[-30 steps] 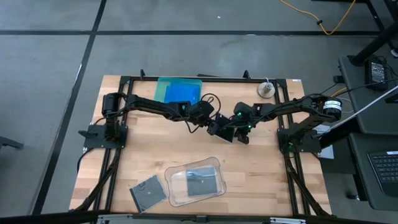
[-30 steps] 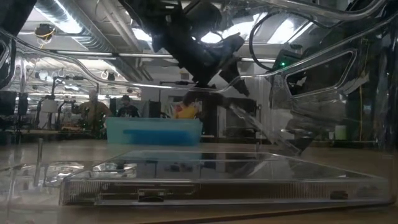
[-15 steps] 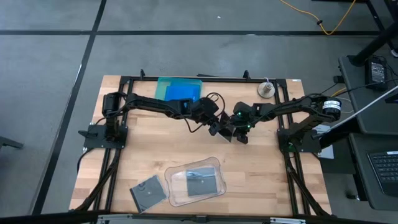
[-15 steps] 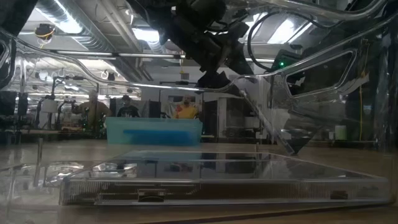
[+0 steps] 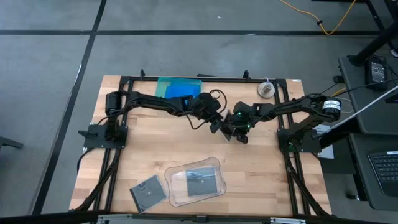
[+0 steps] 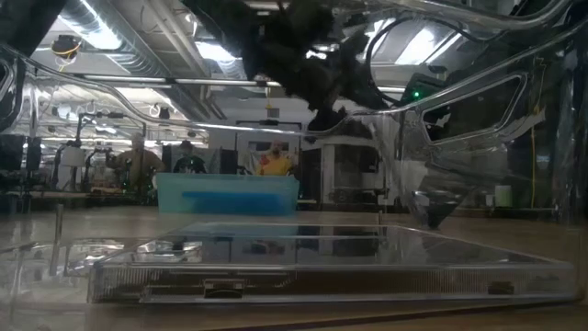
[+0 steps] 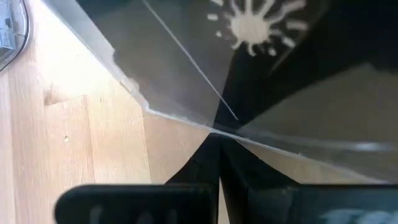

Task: Pick & place jewel cases by type
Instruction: Put the top black CD case into the transparent bin

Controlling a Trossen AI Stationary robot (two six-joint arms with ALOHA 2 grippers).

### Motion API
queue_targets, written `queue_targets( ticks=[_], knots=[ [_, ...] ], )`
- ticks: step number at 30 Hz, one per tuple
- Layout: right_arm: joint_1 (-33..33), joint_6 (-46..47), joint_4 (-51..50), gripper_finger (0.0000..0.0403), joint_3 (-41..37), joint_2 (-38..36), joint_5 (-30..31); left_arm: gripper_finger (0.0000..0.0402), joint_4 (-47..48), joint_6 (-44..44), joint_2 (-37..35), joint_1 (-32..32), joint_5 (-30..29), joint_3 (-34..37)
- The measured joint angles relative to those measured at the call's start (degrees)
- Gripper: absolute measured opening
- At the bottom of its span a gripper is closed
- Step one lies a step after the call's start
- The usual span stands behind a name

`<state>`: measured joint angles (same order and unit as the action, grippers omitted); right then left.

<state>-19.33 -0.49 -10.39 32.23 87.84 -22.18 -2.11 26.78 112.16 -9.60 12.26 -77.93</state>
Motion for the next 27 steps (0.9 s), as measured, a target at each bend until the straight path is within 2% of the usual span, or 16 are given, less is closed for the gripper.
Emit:
queue_targets(
  ticks=[6,21,24,27],
  knots=[
    [0.0,0.1,0.3,0.0008,0.0,0.0,0.1,0.0225,-0.6,4.0,3.6,0.1,5.8,0.0],
    [0.0,0.1,0.3,0.0008,0.0,0.0,0.0,0.0225,-2.2,6.5,4.3,-2.3,7.4,-0.1],
    [0.0,0.0,0.3,0.0008,0.0,0.0,-0.1,0.0214,-1.6,7.2,4.3,-2.4,7.3,-0.1],
    [0.0,0.1,0.3,0.0008,0.0,0.0,-0.1,0.0185,0.4,8.1,4.3,-2.7,6.5,-0.1]
  ],
)
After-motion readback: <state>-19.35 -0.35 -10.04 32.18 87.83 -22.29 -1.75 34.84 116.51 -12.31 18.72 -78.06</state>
